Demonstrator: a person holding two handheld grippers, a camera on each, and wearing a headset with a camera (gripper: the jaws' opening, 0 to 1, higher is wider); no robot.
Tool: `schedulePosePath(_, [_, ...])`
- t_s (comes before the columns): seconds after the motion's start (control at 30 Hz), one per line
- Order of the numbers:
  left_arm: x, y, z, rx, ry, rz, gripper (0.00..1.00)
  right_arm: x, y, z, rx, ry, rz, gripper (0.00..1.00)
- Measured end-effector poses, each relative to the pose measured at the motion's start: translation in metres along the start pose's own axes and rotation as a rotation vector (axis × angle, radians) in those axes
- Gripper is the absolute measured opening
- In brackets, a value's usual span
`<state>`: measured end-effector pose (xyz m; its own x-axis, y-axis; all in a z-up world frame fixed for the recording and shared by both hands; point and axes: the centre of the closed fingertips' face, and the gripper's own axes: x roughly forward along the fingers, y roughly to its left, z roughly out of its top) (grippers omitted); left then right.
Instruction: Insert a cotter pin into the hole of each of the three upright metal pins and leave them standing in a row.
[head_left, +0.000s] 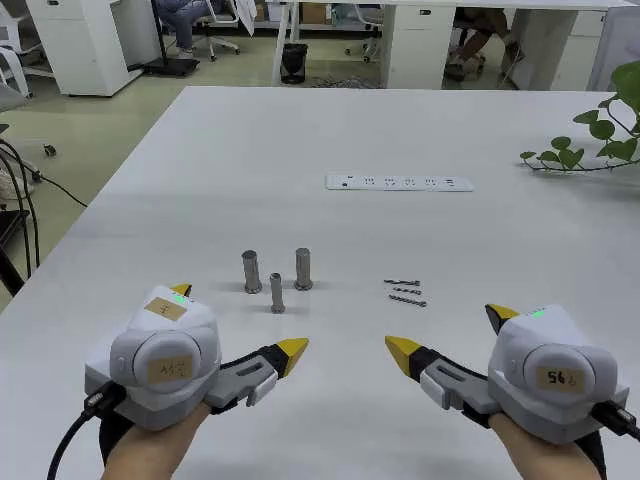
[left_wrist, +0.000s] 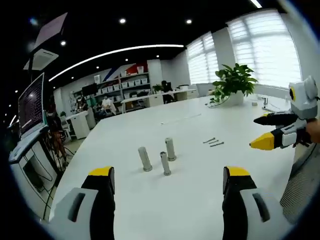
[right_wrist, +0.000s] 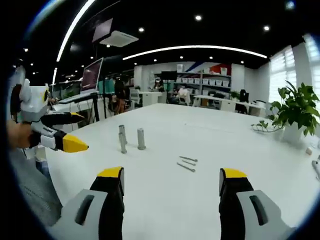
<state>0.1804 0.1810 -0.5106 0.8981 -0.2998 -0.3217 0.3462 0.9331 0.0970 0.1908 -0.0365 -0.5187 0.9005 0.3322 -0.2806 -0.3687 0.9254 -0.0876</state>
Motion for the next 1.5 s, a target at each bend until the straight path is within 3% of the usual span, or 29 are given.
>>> schedulePosePath(0.77, [-0.001, 0.002, 0.005, -0.03, -0.024, 0.01, 0.94, 0.002, 0.005, -0.007, -0.008, 0.032, 0.016, 0.89])
schedulePosePath(1.1, [-0.001, 0.002, 0.001, -0.029, 0.002, 0.011, 0.96, 0.003, 0.007, -0.01, 0.009, 0.045, 0.025, 0.89])
schedulePosePath(1.5, [-0.001, 0.002, 0.001, -0.036, 0.002, 0.01, 0.95, 0.003, 0.005, -0.013, 0.041, 0.06, 0.035, 0.86])
